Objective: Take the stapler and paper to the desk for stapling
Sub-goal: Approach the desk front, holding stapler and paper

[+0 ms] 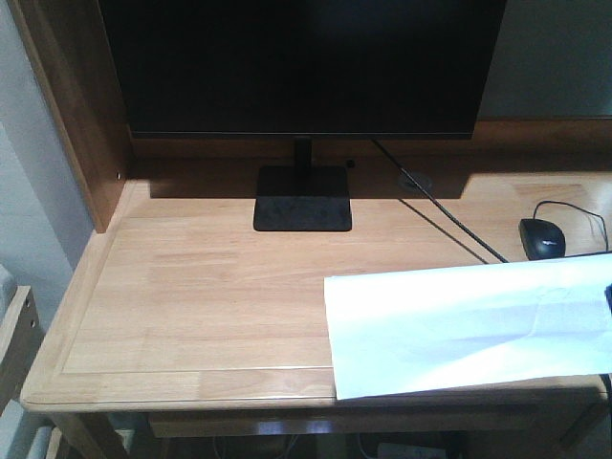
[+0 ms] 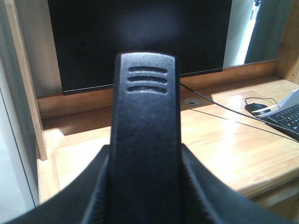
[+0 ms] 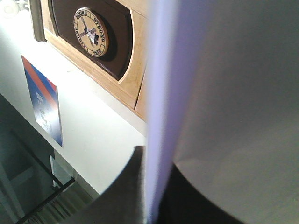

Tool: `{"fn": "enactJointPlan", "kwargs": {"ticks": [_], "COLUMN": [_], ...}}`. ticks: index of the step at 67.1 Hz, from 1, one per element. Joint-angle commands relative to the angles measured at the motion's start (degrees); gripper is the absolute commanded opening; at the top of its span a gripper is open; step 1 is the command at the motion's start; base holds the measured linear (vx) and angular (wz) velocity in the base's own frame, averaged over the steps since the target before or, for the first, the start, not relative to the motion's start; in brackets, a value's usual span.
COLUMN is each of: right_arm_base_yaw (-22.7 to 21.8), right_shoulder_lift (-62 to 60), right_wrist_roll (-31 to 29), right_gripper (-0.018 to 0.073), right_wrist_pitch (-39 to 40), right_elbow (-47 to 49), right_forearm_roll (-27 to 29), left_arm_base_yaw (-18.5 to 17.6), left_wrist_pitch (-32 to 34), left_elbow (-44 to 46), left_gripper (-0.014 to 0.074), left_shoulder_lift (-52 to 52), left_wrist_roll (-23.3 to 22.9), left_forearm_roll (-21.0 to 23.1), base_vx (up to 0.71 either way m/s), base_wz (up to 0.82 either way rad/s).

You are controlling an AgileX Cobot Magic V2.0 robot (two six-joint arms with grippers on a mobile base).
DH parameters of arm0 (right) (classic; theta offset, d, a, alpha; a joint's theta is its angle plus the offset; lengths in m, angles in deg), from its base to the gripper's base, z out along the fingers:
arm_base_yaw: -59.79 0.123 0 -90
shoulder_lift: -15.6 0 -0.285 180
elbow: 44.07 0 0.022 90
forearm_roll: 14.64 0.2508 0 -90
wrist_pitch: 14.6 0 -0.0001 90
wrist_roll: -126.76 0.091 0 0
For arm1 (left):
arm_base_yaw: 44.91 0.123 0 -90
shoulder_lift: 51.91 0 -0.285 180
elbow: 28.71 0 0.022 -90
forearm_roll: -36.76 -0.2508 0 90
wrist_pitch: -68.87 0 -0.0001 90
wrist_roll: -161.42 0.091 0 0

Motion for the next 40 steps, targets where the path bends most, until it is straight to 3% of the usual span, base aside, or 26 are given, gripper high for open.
{"fn": "enactJointPlan", "kwargs": {"ticks": [1,40], "right_arm_base_yaw": [-0.01,-0.01], "right_shoulder_lift": [0.27,0.27], "right_wrist_roll": [-0.34,-0.34], "right_gripper": [-0.0005,-0.0005], "right_wrist_pitch": [3.16,3.16], "right_elbow": [-1.43,-1.43], "right_forearm_roll": [0.96,0.96], "left_arm_base_yaw": [-0.19,-0.19], "left_wrist_pitch": [6.58,6.58], "left_elbow": [1.49,1.49], "left_gripper": [-0.0006,-0.0006], "left_shoulder_lift": [0.95,0.95], "left_wrist_roll": [-0.13,-0.13], "left_forearm_roll": [-0.07,-0.07], "base_vx": [0.00,0.00], "base_wz": [0.00,0.00]}}
